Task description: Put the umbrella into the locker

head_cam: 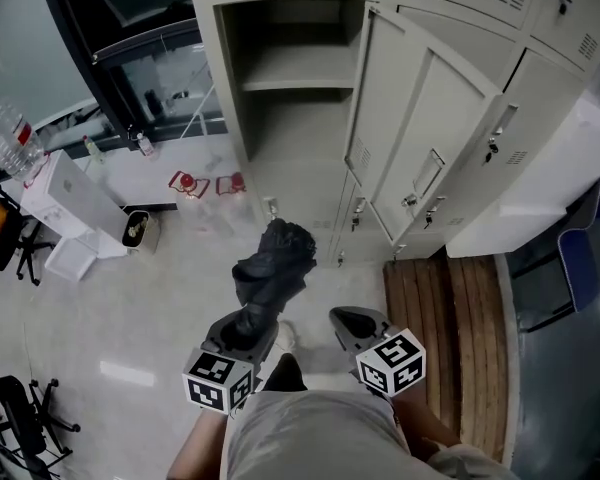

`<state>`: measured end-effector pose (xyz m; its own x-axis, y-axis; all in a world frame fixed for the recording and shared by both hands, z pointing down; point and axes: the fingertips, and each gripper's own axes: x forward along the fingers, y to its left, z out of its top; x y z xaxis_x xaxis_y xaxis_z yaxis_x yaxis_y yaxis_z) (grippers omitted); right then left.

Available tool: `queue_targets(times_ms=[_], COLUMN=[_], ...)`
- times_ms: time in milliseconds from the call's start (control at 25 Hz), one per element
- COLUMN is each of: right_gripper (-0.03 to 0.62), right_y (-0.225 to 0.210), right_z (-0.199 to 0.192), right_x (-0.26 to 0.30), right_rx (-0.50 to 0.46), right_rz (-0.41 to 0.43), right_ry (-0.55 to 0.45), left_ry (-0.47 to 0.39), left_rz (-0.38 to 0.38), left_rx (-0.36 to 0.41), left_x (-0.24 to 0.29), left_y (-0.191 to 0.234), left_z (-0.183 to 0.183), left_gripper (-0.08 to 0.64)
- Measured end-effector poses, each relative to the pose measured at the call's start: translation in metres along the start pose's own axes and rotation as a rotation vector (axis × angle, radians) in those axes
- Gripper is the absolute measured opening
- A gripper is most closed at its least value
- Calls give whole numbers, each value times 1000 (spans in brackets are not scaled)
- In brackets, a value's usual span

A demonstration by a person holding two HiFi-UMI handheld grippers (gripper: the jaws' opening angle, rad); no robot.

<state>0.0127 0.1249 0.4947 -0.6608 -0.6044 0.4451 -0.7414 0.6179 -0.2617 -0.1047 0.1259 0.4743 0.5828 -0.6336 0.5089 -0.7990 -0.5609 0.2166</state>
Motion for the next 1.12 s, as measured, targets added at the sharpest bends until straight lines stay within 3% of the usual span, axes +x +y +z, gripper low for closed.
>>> queue_targets(times_ms=[1120], right_gripper=[29], right_y=[-70], right_z=[105], right_x=[127], right_rx=[19], right_rz=[-90], right_ry=[-29], left_ry=[45], left_rz=[-124], left_rx=[73], left_x=[90], left_y=[122], left_z=[92], left_gripper=[205])
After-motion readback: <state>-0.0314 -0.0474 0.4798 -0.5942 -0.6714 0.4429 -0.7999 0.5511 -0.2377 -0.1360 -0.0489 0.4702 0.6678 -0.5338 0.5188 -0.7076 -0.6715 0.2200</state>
